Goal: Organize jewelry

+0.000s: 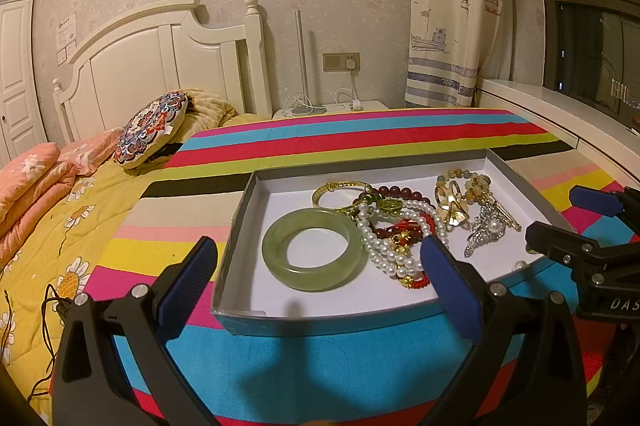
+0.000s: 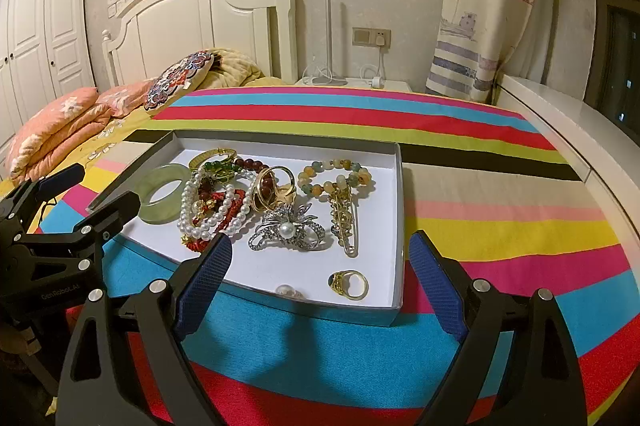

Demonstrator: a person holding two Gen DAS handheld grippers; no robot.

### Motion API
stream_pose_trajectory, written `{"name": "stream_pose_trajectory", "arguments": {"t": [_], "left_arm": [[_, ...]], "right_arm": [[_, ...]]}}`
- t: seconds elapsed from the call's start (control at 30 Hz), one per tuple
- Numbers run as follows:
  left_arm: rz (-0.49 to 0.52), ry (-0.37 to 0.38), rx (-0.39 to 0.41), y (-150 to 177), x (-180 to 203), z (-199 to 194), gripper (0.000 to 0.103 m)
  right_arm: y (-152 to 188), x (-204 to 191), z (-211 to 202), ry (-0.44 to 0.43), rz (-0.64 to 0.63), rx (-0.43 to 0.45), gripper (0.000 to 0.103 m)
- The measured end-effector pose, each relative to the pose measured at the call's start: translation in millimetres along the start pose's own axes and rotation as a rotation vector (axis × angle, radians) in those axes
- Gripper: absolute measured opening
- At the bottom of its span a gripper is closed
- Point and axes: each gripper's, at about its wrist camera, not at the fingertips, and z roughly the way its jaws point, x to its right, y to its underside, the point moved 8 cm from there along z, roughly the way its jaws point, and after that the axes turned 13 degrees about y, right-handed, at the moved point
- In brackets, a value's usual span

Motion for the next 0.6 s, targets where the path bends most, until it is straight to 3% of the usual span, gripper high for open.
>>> {"name": "stream_pose_trajectory", "arguments": {"t": [0.6], "left_arm": [[-0.001,0.001,-0.001,0.1,0.0,0.3,0.101]], "right_arm": [[-0.6,1.0,0.5,-0.001,0.001,-0.002,0.086]]}}
